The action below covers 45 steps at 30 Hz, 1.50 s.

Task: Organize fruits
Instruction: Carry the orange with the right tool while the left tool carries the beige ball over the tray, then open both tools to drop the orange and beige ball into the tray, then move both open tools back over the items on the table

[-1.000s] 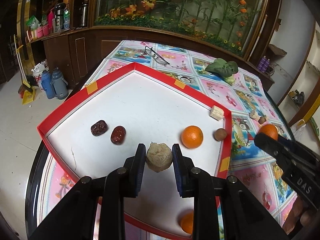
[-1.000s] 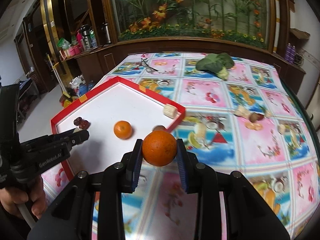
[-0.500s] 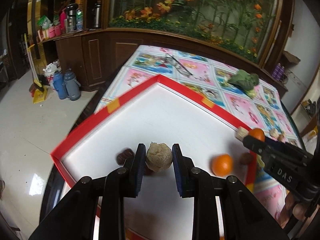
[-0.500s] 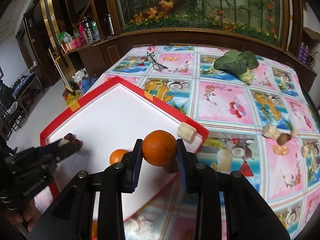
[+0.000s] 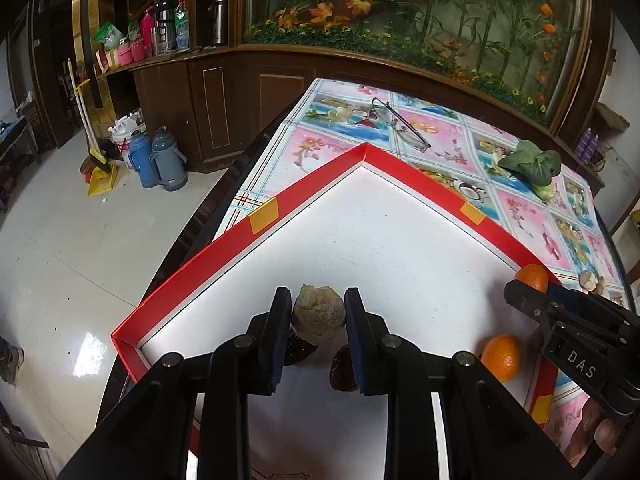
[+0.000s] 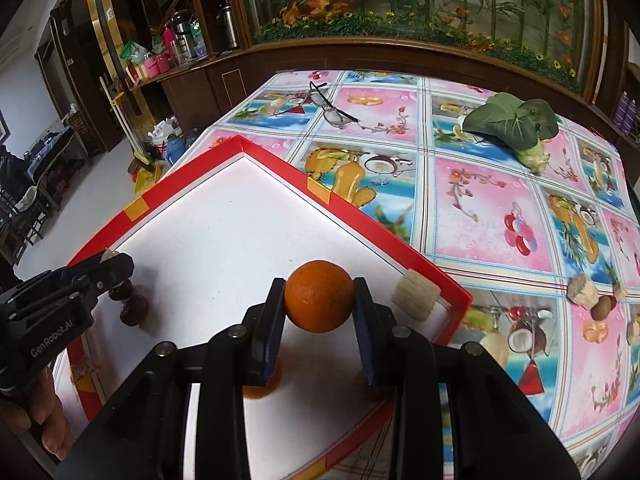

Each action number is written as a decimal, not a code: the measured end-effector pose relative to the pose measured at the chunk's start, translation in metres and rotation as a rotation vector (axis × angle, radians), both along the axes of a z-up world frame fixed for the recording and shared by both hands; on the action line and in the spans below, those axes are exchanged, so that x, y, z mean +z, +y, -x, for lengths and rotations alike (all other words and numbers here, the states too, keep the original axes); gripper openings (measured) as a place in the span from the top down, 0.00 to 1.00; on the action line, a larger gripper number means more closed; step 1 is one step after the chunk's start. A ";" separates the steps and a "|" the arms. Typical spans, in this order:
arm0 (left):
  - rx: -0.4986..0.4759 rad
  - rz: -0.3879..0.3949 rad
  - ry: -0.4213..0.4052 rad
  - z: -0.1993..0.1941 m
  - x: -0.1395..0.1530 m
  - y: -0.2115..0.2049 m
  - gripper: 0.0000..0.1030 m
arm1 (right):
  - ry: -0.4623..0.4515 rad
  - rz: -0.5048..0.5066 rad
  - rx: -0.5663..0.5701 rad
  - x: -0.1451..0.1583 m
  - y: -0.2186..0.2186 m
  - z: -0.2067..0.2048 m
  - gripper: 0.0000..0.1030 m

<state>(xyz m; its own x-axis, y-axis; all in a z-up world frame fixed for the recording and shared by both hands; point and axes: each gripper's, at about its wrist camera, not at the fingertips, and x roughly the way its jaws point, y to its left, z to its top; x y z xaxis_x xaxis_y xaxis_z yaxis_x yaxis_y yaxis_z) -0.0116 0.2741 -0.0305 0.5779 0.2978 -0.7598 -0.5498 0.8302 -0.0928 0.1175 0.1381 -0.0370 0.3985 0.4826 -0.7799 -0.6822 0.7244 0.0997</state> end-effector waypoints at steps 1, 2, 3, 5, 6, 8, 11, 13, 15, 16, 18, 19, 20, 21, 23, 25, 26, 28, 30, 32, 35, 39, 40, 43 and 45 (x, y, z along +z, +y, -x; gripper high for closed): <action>0.003 -0.006 0.001 0.000 0.000 0.000 0.75 | 0.004 0.001 -0.002 -0.001 0.001 -0.001 0.66; 0.005 -0.007 0.001 0.000 0.000 0.001 0.75 | 0.007 0.005 -0.002 -0.003 0.001 -0.002 0.66; 0.008 -0.009 0.003 0.000 0.000 0.001 0.75 | 0.008 0.007 -0.002 -0.004 0.002 -0.003 0.66; 0.014 -0.011 0.008 -0.001 0.000 0.002 0.74 | 0.012 0.011 -0.003 -0.006 0.003 -0.004 0.66; 0.018 -0.011 0.011 -0.001 0.000 0.003 0.74 | 0.014 0.014 -0.001 -0.007 0.004 -0.004 0.66; 0.025 -0.014 0.018 -0.001 -0.001 0.004 0.74 | 0.015 0.020 0.001 -0.009 0.006 -0.005 0.66; 0.029 -0.021 0.040 -0.003 -0.004 0.004 0.73 | 0.024 0.031 0.004 -0.012 0.009 -0.007 0.66; 0.036 -0.007 0.059 -0.002 -0.006 0.006 0.50 | 0.031 0.046 0.010 -0.014 0.011 -0.007 0.66; 0.053 -0.011 0.062 0.001 -0.006 0.007 0.40 | 0.035 0.060 0.008 -0.016 0.012 -0.008 0.66; 0.058 -0.017 0.056 0.003 -0.004 0.007 0.40 | 0.033 0.070 0.007 -0.017 0.012 -0.007 0.64; 0.066 -0.024 0.051 0.007 0.000 0.006 0.36 | 0.012 0.066 -0.003 -0.011 0.008 -0.006 0.47; 0.070 -0.023 0.044 0.009 0.003 0.006 0.35 | 0.005 0.058 -0.003 -0.008 0.005 -0.004 0.45; 0.075 -0.024 0.036 0.011 0.006 0.006 0.30 | -0.005 0.050 -0.006 -0.003 0.002 -0.002 0.45; 0.081 -0.026 0.028 0.013 0.008 0.005 0.25 | -0.017 0.043 -0.012 0.002 -0.003 -0.001 0.44; 0.095 -0.023 0.003 0.017 0.014 0.003 0.23 | -0.046 0.021 -0.032 0.013 -0.017 0.003 0.38; 0.106 -0.013 -0.013 0.019 0.017 -0.001 0.22 | -0.063 -0.002 -0.065 0.022 -0.036 0.005 0.32; 0.109 -0.006 -0.019 0.018 0.018 -0.005 0.22 | -0.069 -0.009 -0.089 0.024 -0.049 0.006 0.27; 0.101 0.002 -0.030 0.014 0.019 -0.014 0.22 | -0.078 -0.015 -0.133 0.026 -0.074 0.008 0.18; 0.070 0.001 -0.033 0.007 0.021 -0.031 0.22 | -0.081 -0.020 -0.179 0.024 -0.103 0.008 0.17; 0.025 -0.007 -0.042 -0.001 0.024 -0.050 0.22 | -0.076 -0.034 -0.244 0.022 -0.141 0.004 0.17; -0.059 -0.028 -0.046 -0.015 0.027 -0.083 0.22 | -0.071 -0.042 -0.337 0.016 -0.189 -0.004 0.17; -0.173 -0.045 -0.045 -0.035 0.027 -0.126 0.21 | -0.049 -0.027 -0.470 0.004 -0.249 -0.024 0.17; -0.212 -0.052 -0.041 -0.043 0.027 -0.139 0.21 | -0.045 -0.022 -0.500 0.001 -0.262 -0.029 0.17; -0.280 -0.088 -0.024 -0.063 0.024 -0.169 0.21 | -0.031 -0.007 -0.566 -0.008 -0.291 -0.045 0.17; -0.336 -0.108 -0.018 -0.077 0.023 -0.191 0.21 | -0.039 0.007 -0.584 -0.010 -0.300 -0.055 0.17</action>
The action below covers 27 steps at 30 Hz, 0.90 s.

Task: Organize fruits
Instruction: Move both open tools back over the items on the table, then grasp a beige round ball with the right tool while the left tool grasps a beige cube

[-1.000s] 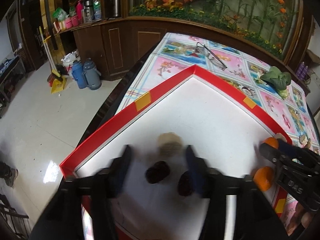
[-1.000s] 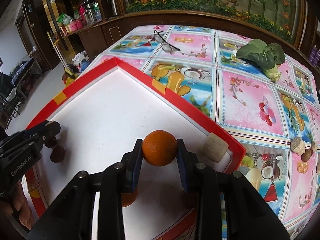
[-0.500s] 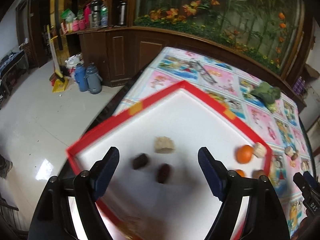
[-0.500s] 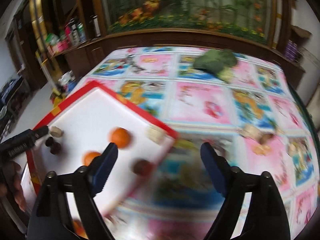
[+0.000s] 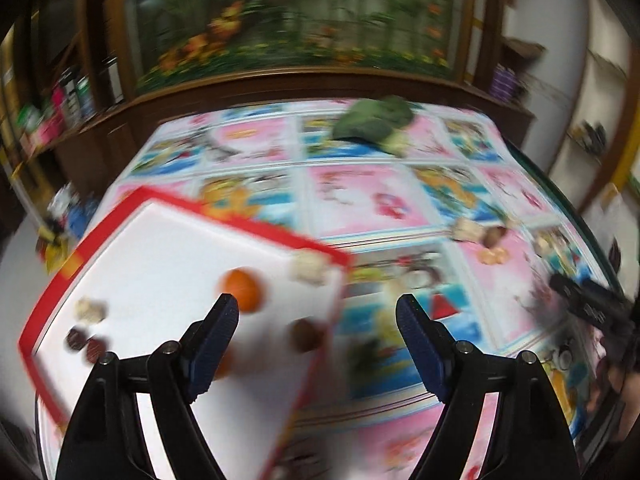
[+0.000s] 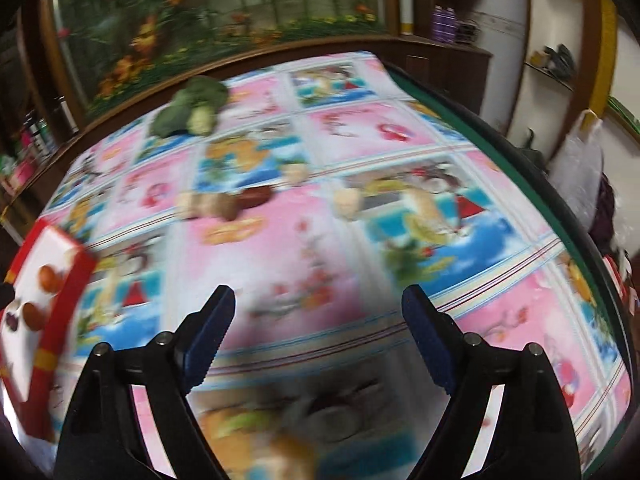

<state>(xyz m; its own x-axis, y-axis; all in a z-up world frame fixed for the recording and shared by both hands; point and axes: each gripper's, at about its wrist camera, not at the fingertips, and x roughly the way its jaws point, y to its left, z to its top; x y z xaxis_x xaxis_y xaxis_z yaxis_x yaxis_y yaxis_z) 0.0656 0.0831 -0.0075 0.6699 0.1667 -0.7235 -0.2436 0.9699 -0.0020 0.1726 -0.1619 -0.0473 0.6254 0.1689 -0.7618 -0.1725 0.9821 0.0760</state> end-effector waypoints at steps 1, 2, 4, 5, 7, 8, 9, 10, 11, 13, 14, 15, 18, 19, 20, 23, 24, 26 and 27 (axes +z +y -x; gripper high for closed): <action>-0.022 -0.004 -0.004 -0.006 0.000 -0.009 0.21 | -0.001 0.005 -0.002 -0.002 -0.003 -0.006 0.17; -0.044 -0.011 -0.008 -0.014 0.000 -0.019 0.21 | -0.001 0.010 -0.005 -0.003 -0.004 -0.013 0.18; -0.073 -0.017 -0.008 -0.029 -0.001 -0.033 0.21 | -0.001 0.016 -0.010 -0.004 -0.005 -0.027 0.22; -0.082 -0.017 -0.008 -0.034 -0.003 -0.040 0.21 | 0.001 0.023 -0.013 -0.006 -0.005 -0.034 0.27; -0.103 -0.010 -0.002 -0.049 -0.007 -0.051 0.21 | 0.010 0.027 -0.016 -0.008 -0.004 -0.048 0.33; -0.106 -0.009 0.001 -0.055 -0.010 -0.054 0.21 | 0.015 0.027 -0.013 -0.009 -0.002 -0.054 0.35; -0.111 -0.012 -0.001 -0.061 -0.012 -0.059 0.22 | 0.015 0.031 -0.012 -0.010 -0.001 -0.059 0.38; -0.120 -0.019 -0.002 -0.067 -0.015 -0.063 0.22 | 0.018 0.037 -0.008 -0.012 0.001 -0.064 0.40; -0.132 -0.033 0.002 -0.075 -0.019 -0.070 0.22 | 0.032 0.051 -0.003 -0.015 0.004 -0.068 0.47; -0.146 -0.059 0.013 -0.088 -0.027 -0.080 0.22 | 0.015 0.088 0.000 -0.015 0.008 -0.068 0.58; -0.153 -0.064 0.018 -0.092 -0.030 -0.083 0.22 | 0.013 0.083 0.006 -0.015 0.007 -0.067 0.63; -0.156 -0.075 0.022 -0.096 -0.033 -0.086 0.22 | 0.009 0.080 0.004 -0.015 0.005 -0.066 0.68; -0.153 -0.086 0.046 -0.105 -0.043 -0.089 0.39 | 0.012 0.029 -0.013 -0.015 -0.007 -0.067 0.80; -0.152 -0.085 0.063 -0.110 -0.047 -0.089 0.43 | 0.014 0.006 -0.012 -0.015 -0.011 -0.068 0.80; -0.155 -0.075 0.070 -0.113 -0.049 -0.089 0.47 | 0.015 -0.003 -0.007 -0.015 -0.012 -0.068 0.80; -0.140 -0.067 0.065 -0.120 -0.048 -0.086 0.66 | 0.016 -0.019 0.008 -0.015 -0.013 -0.068 0.80; -0.140 -0.056 0.066 -0.121 -0.048 -0.085 0.71 | 0.017 -0.024 0.014 -0.015 -0.014 -0.068 0.80; -0.152 -0.039 0.063 -0.123 -0.048 -0.085 0.83 | 0.019 -0.038 0.018 -0.015 -0.015 -0.069 0.80; -0.154 -0.045 0.063 -0.123 -0.048 -0.087 0.83 | 0.020 -0.043 0.019 -0.015 -0.016 -0.069 0.80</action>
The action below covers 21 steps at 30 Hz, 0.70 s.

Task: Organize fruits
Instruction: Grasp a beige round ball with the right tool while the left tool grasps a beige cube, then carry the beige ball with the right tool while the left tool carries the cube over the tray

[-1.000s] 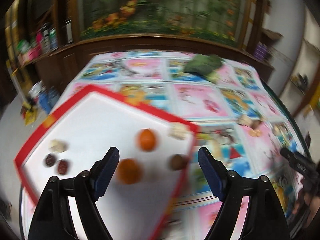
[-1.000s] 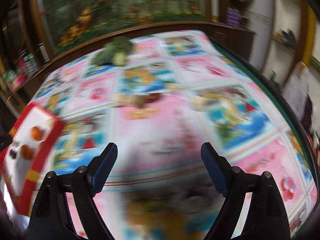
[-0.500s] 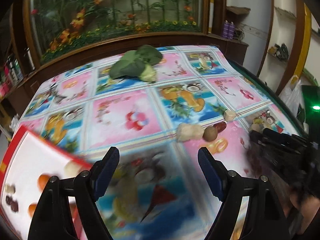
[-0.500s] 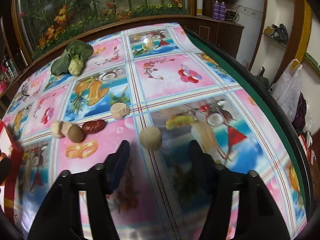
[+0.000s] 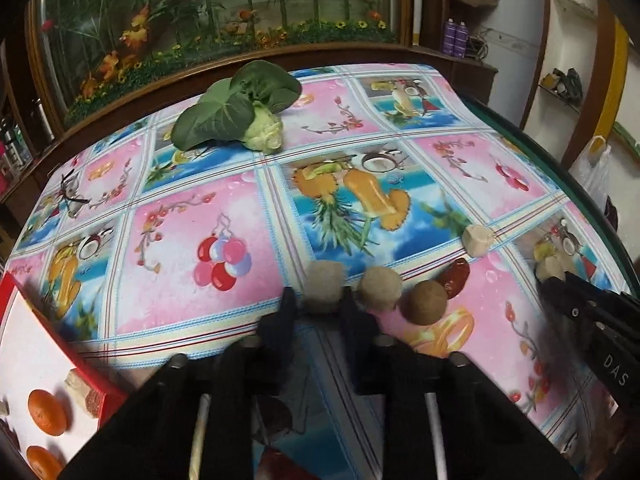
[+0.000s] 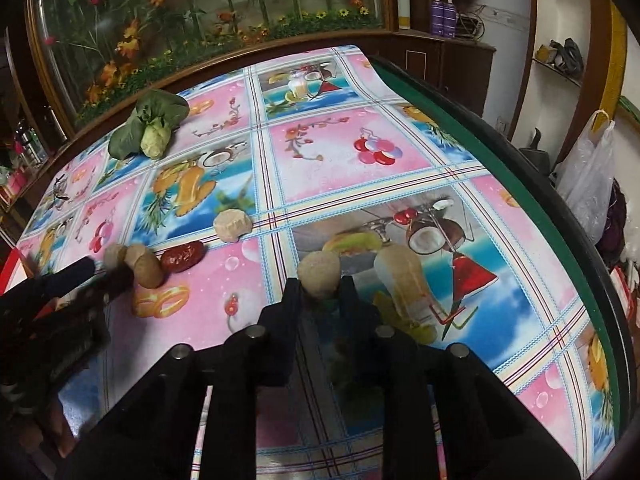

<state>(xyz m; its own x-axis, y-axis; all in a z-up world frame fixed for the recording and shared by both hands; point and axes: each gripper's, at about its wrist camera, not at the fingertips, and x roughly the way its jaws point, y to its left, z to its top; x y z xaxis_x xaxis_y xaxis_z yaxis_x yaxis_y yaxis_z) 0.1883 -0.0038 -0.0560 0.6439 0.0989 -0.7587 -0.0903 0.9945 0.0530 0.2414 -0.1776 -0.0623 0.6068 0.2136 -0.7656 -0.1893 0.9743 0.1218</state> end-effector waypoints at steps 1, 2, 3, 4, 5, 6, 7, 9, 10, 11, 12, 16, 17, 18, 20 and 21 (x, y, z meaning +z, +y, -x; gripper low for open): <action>-0.002 0.004 -0.001 0.002 0.000 0.000 0.83 | 0.000 -0.003 0.001 0.000 0.000 0.000 0.80; -0.003 0.013 0.000 0.004 0.000 0.001 0.83 | 0.001 -0.008 0.002 0.000 -0.001 0.000 0.80; -0.005 0.020 -0.001 0.008 0.000 0.003 0.83 | 0.002 -0.013 0.002 0.000 -0.001 -0.001 0.80; -0.006 0.022 0.001 0.013 0.000 0.004 0.83 | 0.002 -0.018 0.003 0.000 -0.002 -0.001 0.80; -0.006 0.029 0.002 0.018 0.001 0.006 0.83 | 0.003 -0.025 0.004 0.000 -0.003 -0.001 0.80; -0.008 0.038 0.000 0.024 0.002 0.008 0.83 | 0.003 -0.032 0.004 0.000 -0.004 -0.001 0.80; -0.011 0.047 -0.005 0.034 0.005 0.010 0.83 | 0.003 -0.040 0.003 0.000 -0.005 -0.001 0.80; -0.023 0.065 -0.014 0.050 0.010 0.014 0.83 | 0.002 -0.047 0.005 0.001 -0.005 0.000 0.80; -0.026 0.084 -0.019 0.060 0.014 0.017 0.83 | 0.003 -0.050 0.008 0.001 -0.005 0.002 0.80; -0.026 0.103 -0.022 0.066 0.017 0.020 0.83 | 0.001 -0.053 0.013 0.002 -0.005 0.004 0.80; -0.025 0.122 -0.024 0.073 0.020 0.023 0.83 | -0.006 -0.050 0.017 0.005 -0.004 0.007 0.80; -0.049 0.169 -0.026 0.100 0.029 0.027 0.83 | -0.038 -0.008 0.041 0.020 0.000 0.033 0.80; -0.050 0.177 -0.029 0.108 0.031 0.029 0.83 | -0.044 0.001 0.046 0.023 0.000 0.039 0.80; -0.050 0.188 -0.031 0.114 0.033 0.032 0.83 | -0.053 0.013 0.051 0.027 0.001 0.047 0.80; -0.048 0.199 -0.032 0.126 0.036 0.036 0.83 | -0.070 0.026 0.061 0.035 0.002 0.065 0.80; -0.049 0.200 -0.033 0.132 0.036 0.038 0.83 | -0.074 0.023 0.065 0.038 0.002 0.073 0.80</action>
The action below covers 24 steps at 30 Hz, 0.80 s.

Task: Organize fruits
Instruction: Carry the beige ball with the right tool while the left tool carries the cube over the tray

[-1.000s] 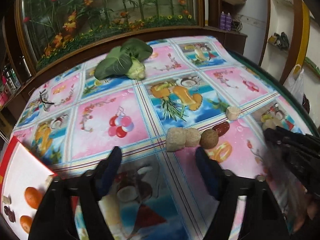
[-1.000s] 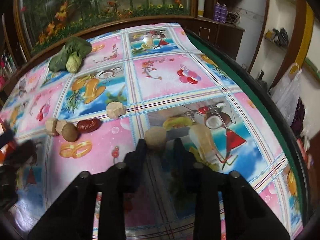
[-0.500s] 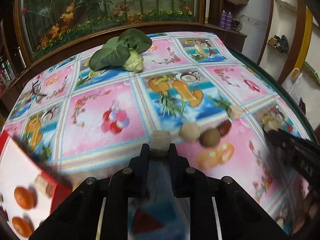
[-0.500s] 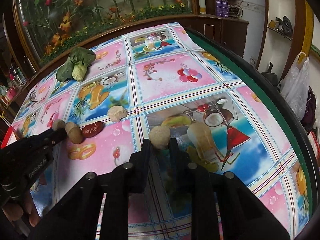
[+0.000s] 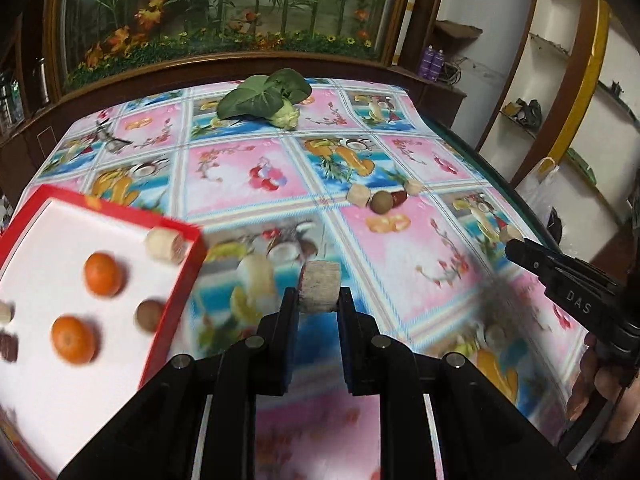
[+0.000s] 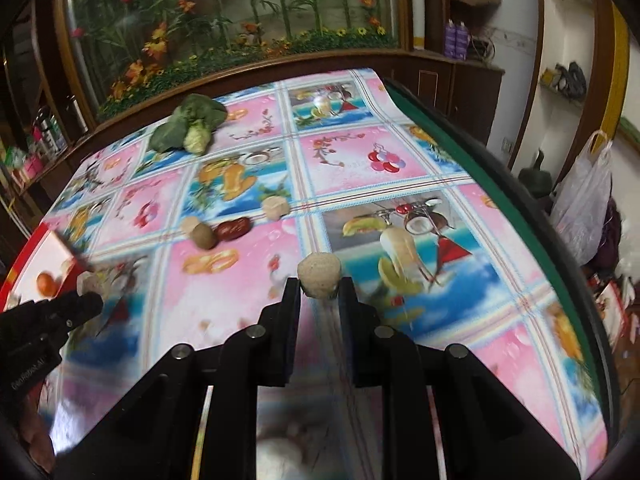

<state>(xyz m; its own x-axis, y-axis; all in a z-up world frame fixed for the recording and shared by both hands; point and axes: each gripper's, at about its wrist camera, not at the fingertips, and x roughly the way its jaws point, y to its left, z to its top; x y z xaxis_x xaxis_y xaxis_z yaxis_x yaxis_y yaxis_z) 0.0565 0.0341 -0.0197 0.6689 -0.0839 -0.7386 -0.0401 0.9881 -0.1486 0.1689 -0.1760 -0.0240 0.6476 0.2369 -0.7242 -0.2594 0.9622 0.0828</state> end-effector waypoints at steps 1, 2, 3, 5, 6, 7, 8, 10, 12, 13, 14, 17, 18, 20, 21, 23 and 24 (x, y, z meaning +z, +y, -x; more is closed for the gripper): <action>0.000 0.003 0.001 0.006 0.000 0.002 0.83 | -0.006 -0.004 0.005 0.004 0.001 0.011 0.80; 0.001 0.004 0.002 0.012 0.001 0.005 0.83 | -0.011 -0.006 0.009 0.006 0.001 0.017 0.80; 0.004 0.005 0.001 0.018 0.001 0.008 0.83 | -0.016 -0.007 0.014 0.009 0.003 0.026 0.80; 0.011 0.006 0.003 0.030 0.002 0.014 0.83 | -0.021 -0.004 0.029 0.011 0.007 0.040 0.80; 0.015 0.007 0.004 0.036 0.002 0.016 0.83 | -0.023 -0.002 0.036 0.011 0.009 0.047 0.80; 0.020 0.008 0.003 0.040 0.003 0.019 0.83 | -0.023 -0.002 0.044 0.011 0.012 0.054 0.80; 0.028 0.008 0.001 0.046 0.004 0.023 0.83 | -0.022 -0.004 0.052 0.011 0.014 0.061 0.80; 0.037 0.014 -0.005 0.057 0.006 0.029 0.83 | -0.016 -0.009 0.068 0.010 0.020 0.073 0.80; 0.050 0.010 -0.014 0.067 0.007 0.033 0.83 | -0.014 -0.006 0.089 0.008 0.027 0.085 0.80; 0.056 0.012 -0.017 0.069 0.008 0.036 0.83 | -0.011 -0.006 0.100 0.007 0.031 0.090 0.80; 0.062 0.018 -0.018 0.073 0.009 0.039 0.83 | -0.010 -0.009 0.108 0.006 0.035 0.095 0.80; 0.090 0.022 -0.023 0.083 0.009 0.050 0.83 | -0.006 -0.015 0.130 0.005 0.045 0.105 0.80; 0.099 0.023 -0.025 0.087 0.009 0.053 0.83 | -0.006 -0.018 0.139 0.005 0.048 0.109 0.80; 0.125 0.017 -0.029 0.093 0.008 0.062 0.83 | -0.006 -0.022 0.154 0.005 0.055 0.115 0.80; 0.134 0.017 -0.028 0.095 0.008 0.066 0.83 | -0.006 -0.024 0.162 0.005 0.059 0.118 0.80; 0.165 0.015 -0.028 0.100 0.007 0.077 0.83 | -0.008 -0.028 0.182 0.006 0.068 0.124 0.80; 0.179 0.016 -0.027 0.101 0.006 0.082 0.83 | -0.007 -0.030 0.191 0.007 0.072 0.127 0.80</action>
<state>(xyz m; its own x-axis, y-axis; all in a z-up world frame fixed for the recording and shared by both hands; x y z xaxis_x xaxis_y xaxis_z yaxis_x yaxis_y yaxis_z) -0.0450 0.1159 -0.0138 0.6939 0.0271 -0.7195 -0.2112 0.9630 -0.1674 0.0423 -0.1043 -0.0172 0.5938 0.3778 -0.7104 -0.4381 0.8924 0.1084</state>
